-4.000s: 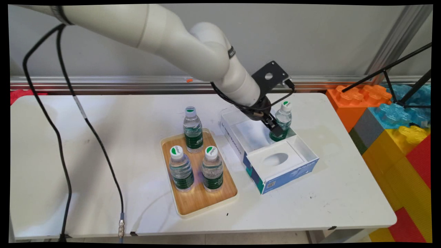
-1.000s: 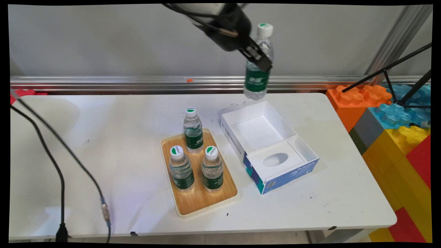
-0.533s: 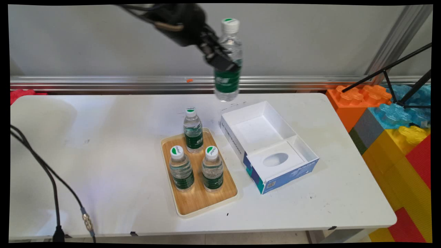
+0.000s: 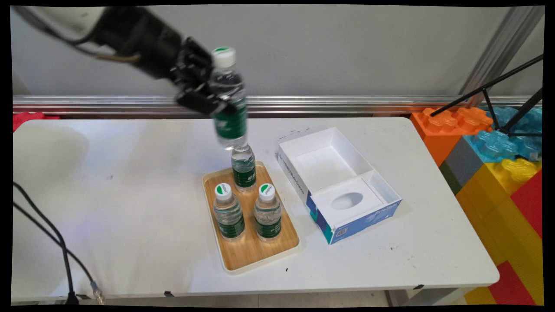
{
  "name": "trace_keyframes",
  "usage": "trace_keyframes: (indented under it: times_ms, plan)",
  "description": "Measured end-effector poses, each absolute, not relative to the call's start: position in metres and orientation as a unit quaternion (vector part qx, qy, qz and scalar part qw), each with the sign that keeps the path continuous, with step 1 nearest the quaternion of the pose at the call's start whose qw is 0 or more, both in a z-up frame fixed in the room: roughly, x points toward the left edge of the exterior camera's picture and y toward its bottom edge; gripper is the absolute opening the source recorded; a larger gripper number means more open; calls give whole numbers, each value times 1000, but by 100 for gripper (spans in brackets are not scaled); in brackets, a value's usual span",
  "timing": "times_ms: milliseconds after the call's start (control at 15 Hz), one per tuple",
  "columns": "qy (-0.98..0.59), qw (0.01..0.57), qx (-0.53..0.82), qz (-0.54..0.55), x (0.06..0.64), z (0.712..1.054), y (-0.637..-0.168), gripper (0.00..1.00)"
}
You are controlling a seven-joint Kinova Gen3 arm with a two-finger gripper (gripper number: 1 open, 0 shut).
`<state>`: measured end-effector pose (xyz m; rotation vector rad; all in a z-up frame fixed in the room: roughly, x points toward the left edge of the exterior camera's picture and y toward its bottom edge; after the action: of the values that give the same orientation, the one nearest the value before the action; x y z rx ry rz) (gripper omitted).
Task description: Place the picked object on the tray
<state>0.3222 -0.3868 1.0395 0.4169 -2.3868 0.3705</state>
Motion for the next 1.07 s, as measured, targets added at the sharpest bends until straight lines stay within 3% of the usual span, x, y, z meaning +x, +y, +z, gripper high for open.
trace_keyframes:
  times_ms: [667,1067]
  plan:
    - [-933,319,137,100,411,963,-377,0]
    - [-934,324,112,102,428,910,-396,0]
